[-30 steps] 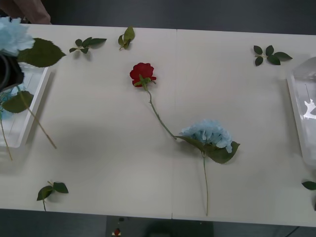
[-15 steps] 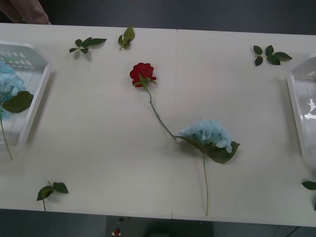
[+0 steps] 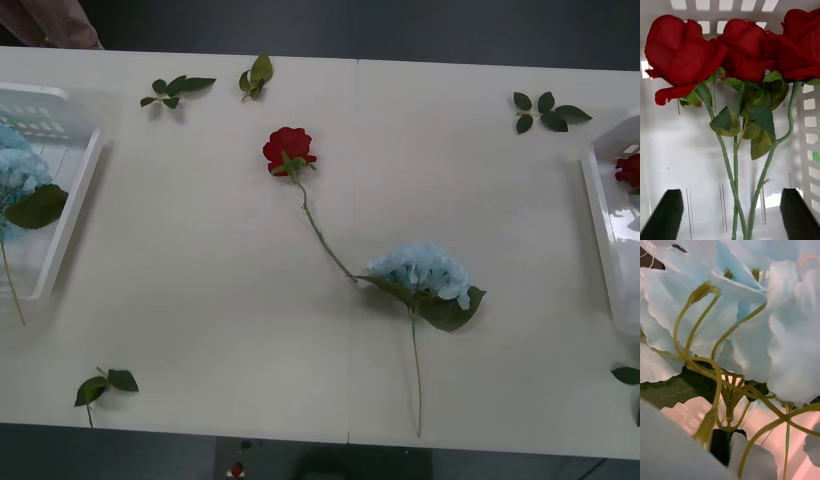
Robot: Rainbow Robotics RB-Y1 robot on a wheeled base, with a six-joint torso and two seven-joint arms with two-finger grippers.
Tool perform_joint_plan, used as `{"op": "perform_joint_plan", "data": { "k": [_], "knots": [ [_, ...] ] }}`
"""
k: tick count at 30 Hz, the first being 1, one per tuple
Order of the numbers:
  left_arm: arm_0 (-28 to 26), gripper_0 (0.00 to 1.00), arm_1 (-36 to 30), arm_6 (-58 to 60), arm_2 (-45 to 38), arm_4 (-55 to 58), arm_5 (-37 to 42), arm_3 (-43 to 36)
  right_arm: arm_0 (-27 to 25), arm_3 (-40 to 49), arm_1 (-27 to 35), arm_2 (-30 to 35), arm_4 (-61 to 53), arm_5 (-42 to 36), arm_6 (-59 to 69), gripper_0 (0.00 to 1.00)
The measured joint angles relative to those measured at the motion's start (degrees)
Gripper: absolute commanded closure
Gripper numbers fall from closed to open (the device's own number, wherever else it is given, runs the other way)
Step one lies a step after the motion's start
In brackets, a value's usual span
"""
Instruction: Put the red flowers into the right box and the blue flowers into the left box
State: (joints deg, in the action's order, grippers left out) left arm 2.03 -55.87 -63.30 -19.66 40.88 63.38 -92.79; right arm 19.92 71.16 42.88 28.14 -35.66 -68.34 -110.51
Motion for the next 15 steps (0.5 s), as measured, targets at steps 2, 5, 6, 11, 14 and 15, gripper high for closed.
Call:
{"op": "perform_joint_plan", "data": {
  "k": [2,5,6,11,14,15],
  "knots": [
    [0.0,0.96,0.0,0.0,1.7,0.1,-1.2,1.1,0.0,0.0,0.0,0.0,-1.0,0.0,0.0,0.00],
    [0.0,0.92,0.0,0.0,3.1,0.6,-2.4,1.9,0.0,0.0,0.0,0.0,-2.1,-1.1,0.0,0.00],
    [0.0,0.89,0.0,0.0,3.2,0.6,-2.4,1.9,0.0,0.0,0.0,0.0,-2.7,-2.1,-0.1,0.00],
    [0.0,0.47,0.0,0.0,3.2,0.6,-2.4,1.9,0.5,0.0,0.6,0.0,-6.3,-8.9,-0.1,0.00],
    [0.0,0.28,0.0,0.0,3.2,0.6,-2.4,1.9,2.0,0.0,1.7,0.0,-7.5,-13.2,-0.1,0.00],
    [0.0,0.24,0.0,0.0,3.2,0.6,-2.7,1.9,2.6,0.1,2.0,0.0,-8.0,-14.7,-0.1,0.00]
  ]
}}
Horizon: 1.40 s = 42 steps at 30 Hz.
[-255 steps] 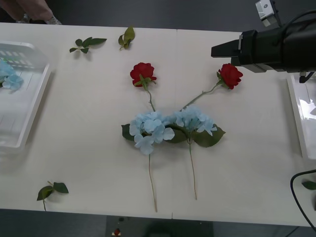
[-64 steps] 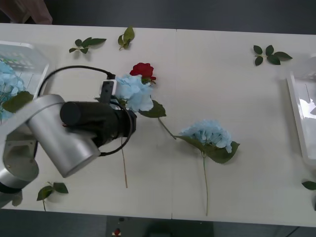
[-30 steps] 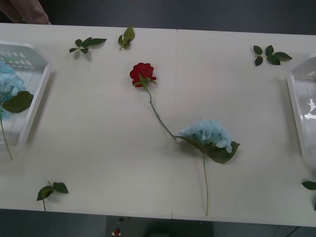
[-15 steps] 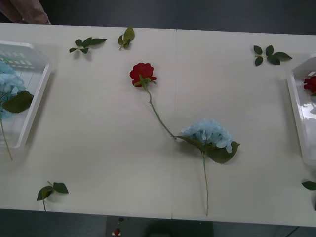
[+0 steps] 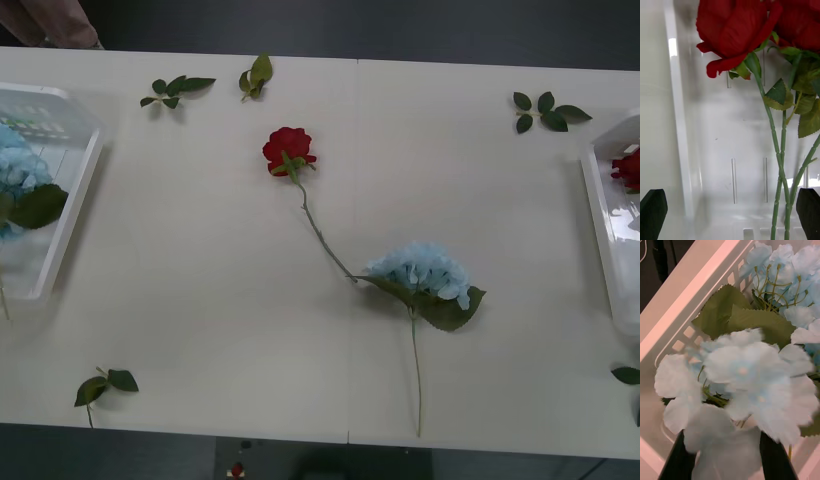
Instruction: Put the red flowers into the right box and the blue flowers into the left box
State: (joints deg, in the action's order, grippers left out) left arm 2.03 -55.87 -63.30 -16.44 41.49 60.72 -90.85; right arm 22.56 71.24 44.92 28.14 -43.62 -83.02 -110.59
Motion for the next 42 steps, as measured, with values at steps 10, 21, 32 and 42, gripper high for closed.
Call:
{"op": "perform_joint_plan", "data": {
  "k": [10,21,32,42],
  "knots": [
    [0.0,0.00,0.0,0.0,-2.6,6.3,-2.3,0.0,2.0,13.0,0.7,-0.1,-3.8,-13.7,0.3,0.00],
    [0.7,0.00,-0.2,0.0,-6.2,16.0,-0.5,-2.3,2.0,24.0,0.7,-7.9,-10.2,-18.2,17.4,0.00],
    [9.4,0.00,-1.9,0.0,-6.2,14.2,14.6,-2.4,-1.7,37.4,-1.8,-10.0,-13.5,-18.8,30.9,0.00],
    [13.6,0.00,-1.6,0.0,-0.9,8.2,15.7,-2.5,-7.5,48.0,-2.7,-16.5,-13.7,-18.8,39.7,0.00]
  ]
}}
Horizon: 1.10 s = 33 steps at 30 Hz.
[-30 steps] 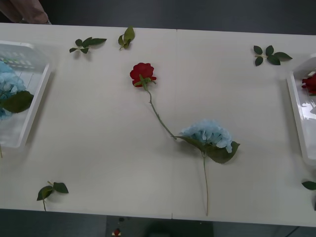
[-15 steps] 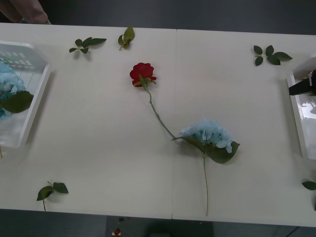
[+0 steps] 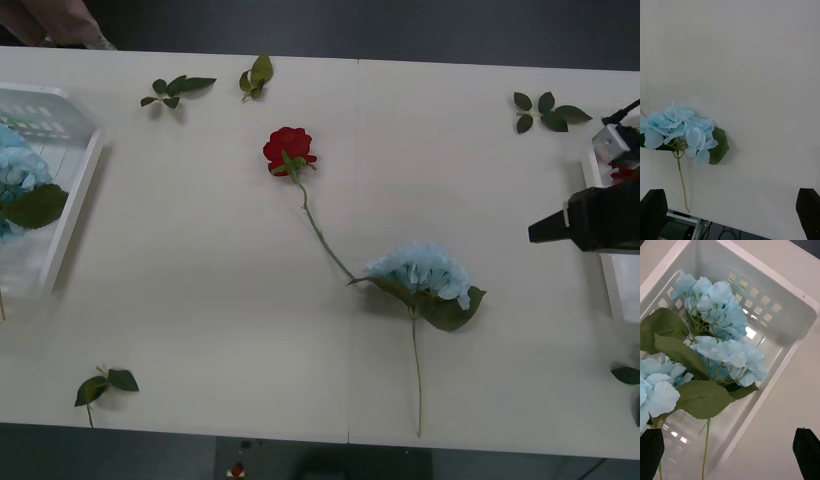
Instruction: Put the red flowers into the right box and the blue flowers into the left box
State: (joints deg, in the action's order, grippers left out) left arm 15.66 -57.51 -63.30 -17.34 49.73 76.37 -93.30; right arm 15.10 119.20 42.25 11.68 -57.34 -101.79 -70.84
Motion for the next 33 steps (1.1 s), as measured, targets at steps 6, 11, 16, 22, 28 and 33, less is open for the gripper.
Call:
{"op": "perform_joint_plan", "data": {
  "k": [6,11,16,22,28,33],
  "knots": [
    [5.4,0.00,4.3,0.0,3.3,-2.6,0.0,0.0,-0.6,3.7,0.0,-6.0,1.4,0.0,5.0,0.00],
    [8.8,0.00,8.9,0.0,4.7,-4.0,0.0,0.0,-0.6,5.4,0.0,-11.3,3.7,1.7,6.6,0.00],
    [11.7,0.00,12.3,0.0,8.8,-6.7,0.0,0.0,-0.6,6.5,0.0,-17.9,9.4,4.1,9.7,0.00],
    [15.3,0.00,17.2,2.3,14.9,-12.9,-0.8,0.0,-0.6,6.5,0.0,-27.1,19.5,9.0,10.0,0.00],
    [18.9,0.00,22.4,9.9,21.1,-20.1,-2.1,0.0,-0.6,6.5,0.0,-34.6,23.8,12.4,14.9,0.00],
    [21.4,0.00,27.0,12.3,26.4,-26.2,-2.1,0.0,-0.6,6.5,0.0,-38.5,26.8,14.1,16.4,0.00]
  ]
}}
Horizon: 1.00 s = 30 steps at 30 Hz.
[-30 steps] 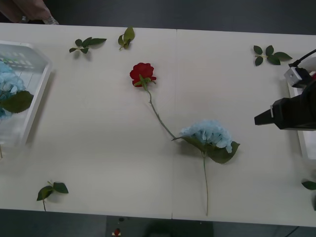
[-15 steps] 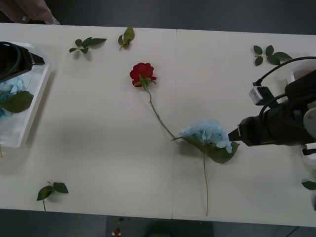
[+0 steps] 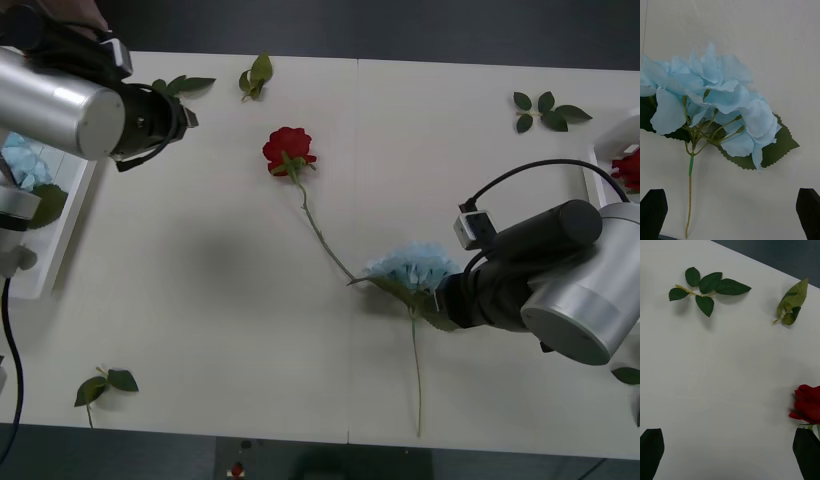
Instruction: Put the red flowers into the right box and the blue flowers into the left box
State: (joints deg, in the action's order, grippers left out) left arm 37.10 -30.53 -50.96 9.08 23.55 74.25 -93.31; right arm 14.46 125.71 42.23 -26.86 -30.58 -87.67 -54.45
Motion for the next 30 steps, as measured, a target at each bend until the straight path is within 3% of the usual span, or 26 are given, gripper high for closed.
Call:
{"op": "perform_joint_plan", "data": {
  "k": [9,21,30],
  "knots": [
    [0.8,0.00,6.8,1.8,4.5,-3.1,-1.5,0.0,0.0,-3.7,0.0,-5.8,4.2,6.2,0.2,0.00],
    [0.8,0.00,8.4,1.8,13.6,-4.2,-7.7,0.6,0.0,-8.3,-4.7,-9.3,8.1,7.0,0.7,0.00],
    [3.5,0.00,8.4,1.8,19.1,-4.3,-17.8,11.5,0.0,-11.0,-6.5,-12.3,10.2,7.0,1.0,0.00]
  ]
}}
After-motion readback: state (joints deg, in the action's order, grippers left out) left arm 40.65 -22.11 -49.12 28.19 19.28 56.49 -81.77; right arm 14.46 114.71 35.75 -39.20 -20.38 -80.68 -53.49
